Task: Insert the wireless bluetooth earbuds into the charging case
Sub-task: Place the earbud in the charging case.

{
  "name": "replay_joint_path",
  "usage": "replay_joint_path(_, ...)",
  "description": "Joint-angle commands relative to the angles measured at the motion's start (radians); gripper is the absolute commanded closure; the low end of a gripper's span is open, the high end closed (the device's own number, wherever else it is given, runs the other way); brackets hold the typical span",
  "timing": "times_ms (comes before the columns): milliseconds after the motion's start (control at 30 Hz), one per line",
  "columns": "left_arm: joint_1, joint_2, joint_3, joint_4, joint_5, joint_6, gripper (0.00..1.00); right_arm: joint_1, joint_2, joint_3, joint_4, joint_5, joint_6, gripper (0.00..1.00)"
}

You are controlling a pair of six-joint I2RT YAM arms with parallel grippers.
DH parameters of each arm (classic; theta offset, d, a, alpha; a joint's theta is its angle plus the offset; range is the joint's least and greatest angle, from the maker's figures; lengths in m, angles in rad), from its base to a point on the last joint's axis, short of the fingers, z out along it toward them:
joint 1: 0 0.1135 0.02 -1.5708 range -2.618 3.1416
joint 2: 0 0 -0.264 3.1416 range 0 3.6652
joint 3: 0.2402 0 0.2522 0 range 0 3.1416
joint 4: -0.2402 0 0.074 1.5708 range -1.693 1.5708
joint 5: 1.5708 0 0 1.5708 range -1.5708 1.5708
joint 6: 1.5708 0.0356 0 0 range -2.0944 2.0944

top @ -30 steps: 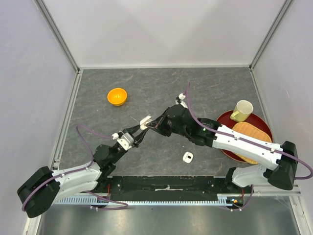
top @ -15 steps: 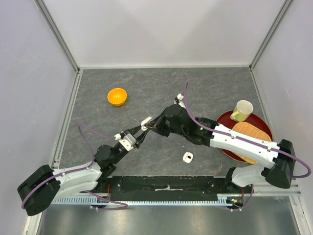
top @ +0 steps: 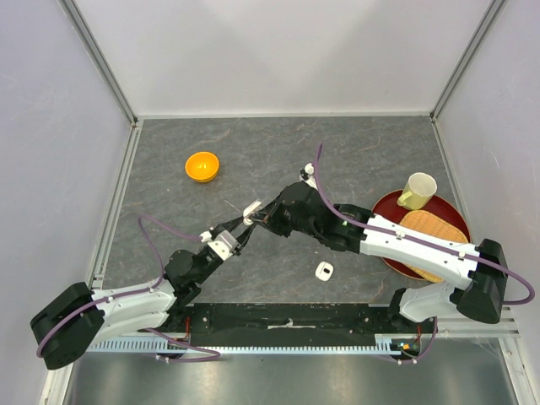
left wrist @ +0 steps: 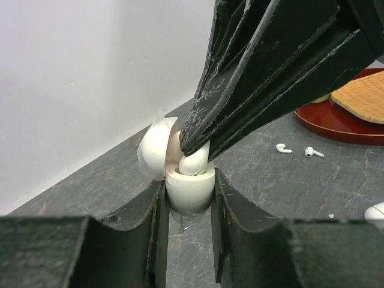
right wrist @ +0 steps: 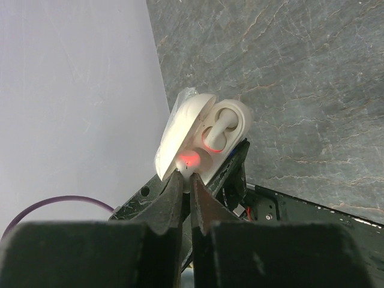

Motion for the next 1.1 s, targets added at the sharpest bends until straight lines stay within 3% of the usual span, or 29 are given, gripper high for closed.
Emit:
replay_joint_path(0, -0.012, 0.003, -0.003, 0.077, -0.034, 0.062, 0.98, 0.012, -0.003, -0.005, -0.017, 0.026, 0.020, 0.89)
replay_joint_path(333, -0.017, -0.008, -0.011, 0.084, -0.034, 0.058, 0.98, 0.010, 0.000, -0.007, -0.017, 0.035, 0.021, 0.73)
replay_joint_path(733, -0.017, -0.017, -0.019, 0.084, -0.042, 0.041, 0.98, 0.011, -0.075, -0.011, 0.030, 0.051, -0.093, 0.70)
replay_joint_path(1000, -0.017, -0.029, -0.022, 0.097, -0.033, 0.001, 0.98, 0.009, -0.254, -0.103, 0.112, 0.140, -0.279, 0.55)
replay_joint_path(1067, -0.018, -0.031, -0.019, 0.103, 0.001, -0.010, 0.98, 0.009, -0.283, -0.122, 0.119, 0.167, -0.329, 0.45)
